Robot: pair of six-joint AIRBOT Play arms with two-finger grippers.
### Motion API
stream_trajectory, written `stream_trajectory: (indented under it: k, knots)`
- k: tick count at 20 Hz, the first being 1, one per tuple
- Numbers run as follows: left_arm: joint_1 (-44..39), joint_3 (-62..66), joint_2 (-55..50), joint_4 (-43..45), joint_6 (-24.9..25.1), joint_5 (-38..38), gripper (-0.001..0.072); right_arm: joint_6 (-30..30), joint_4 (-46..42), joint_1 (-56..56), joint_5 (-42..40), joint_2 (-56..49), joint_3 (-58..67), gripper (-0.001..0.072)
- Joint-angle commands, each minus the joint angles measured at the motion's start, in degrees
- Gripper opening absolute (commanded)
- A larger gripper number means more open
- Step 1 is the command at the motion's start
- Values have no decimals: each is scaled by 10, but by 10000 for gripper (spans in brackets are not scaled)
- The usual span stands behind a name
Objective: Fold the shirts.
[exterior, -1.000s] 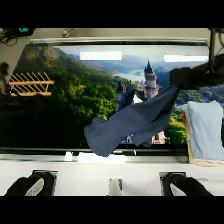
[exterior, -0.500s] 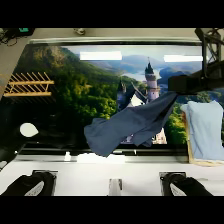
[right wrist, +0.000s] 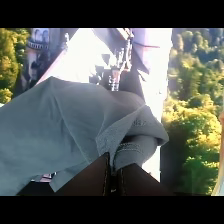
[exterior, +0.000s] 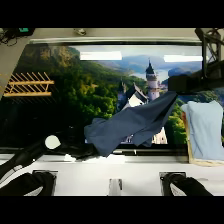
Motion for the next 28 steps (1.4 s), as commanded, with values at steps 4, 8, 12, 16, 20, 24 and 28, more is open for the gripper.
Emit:
stream_trajectory:
  k: [4,8,12,16,20,24,28]
  knots:
    - [-44,-2,-61,-28,-22,114,497,0,4,0,6,0,0,23]
    - [-44,-1,-62,-53,-22,148,327,0,11,0,4,0,0,23]
    - [-38,12,-43,-53,77,149,27,-13,11,0,5,0,0,24]
    - [36,95,82,9,183,132,25,-41,-8,0,-2,8,1,24]
    - [236,280,225,80,159,88,26,-41,-21,0,-86,47,28,24]
    - [435,500,264,80,139,87,26,-29,-23,0,-241,84,108,24]
    - [526,659,263,51,109,95,26,-30,-21,0,-289,119,169,24]
